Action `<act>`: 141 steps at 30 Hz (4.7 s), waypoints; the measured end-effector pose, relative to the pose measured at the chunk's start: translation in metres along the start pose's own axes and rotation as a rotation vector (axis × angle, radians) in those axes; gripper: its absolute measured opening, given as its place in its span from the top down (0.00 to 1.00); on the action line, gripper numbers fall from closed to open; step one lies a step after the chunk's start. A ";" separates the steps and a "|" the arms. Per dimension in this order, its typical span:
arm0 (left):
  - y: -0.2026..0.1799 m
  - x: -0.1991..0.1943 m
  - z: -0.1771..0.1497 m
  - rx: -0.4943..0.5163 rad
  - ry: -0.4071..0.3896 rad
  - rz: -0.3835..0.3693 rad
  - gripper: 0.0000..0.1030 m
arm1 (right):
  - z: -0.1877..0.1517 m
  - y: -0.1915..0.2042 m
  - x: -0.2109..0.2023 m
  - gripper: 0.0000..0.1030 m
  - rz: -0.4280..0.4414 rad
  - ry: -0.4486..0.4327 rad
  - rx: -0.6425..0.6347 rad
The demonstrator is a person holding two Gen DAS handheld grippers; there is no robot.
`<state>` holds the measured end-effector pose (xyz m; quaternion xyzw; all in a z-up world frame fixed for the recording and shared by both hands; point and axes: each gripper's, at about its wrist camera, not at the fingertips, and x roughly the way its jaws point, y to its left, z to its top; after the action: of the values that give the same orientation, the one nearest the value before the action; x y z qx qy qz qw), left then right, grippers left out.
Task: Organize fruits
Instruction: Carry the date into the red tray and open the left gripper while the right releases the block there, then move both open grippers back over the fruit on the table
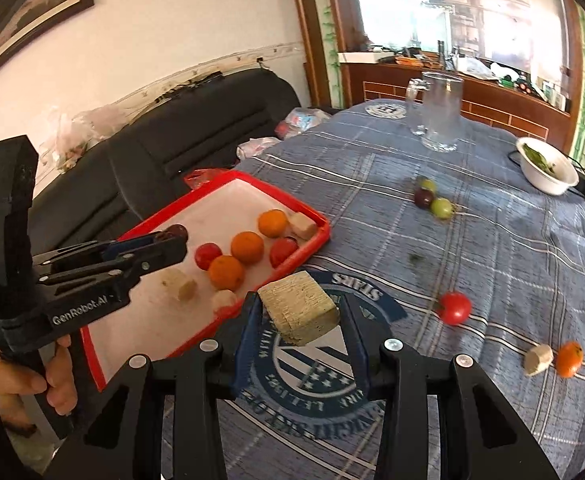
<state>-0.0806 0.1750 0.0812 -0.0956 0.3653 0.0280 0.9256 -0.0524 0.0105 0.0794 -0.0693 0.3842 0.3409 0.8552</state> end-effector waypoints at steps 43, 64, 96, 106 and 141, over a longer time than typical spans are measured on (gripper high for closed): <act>0.075 0.030 -0.008 -0.117 0.089 0.103 0.75 | 0.073 0.049 0.103 0.61 0.241 0.104 -0.032; 0.074 0.059 -0.006 -0.053 0.226 0.209 0.75 | 0.079 0.070 0.184 0.60 0.160 0.213 -0.138; 0.063 0.053 -0.008 -0.079 0.231 0.158 0.68 | 0.066 0.063 0.126 0.51 0.171 0.139 -0.097; 0.039 0.031 0.004 -0.032 0.126 0.169 0.36 | 0.035 0.008 0.055 0.39 0.162 0.062 0.036; -0.155 0.082 0.011 0.228 0.195 -0.136 0.36 | -0.080 -0.233 -0.062 0.47 -0.268 -0.028 0.423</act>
<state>0.0057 0.0233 0.0571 -0.0165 0.4469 -0.0859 0.8903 0.0175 -0.2298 0.0340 0.0657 0.4223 0.1374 0.8936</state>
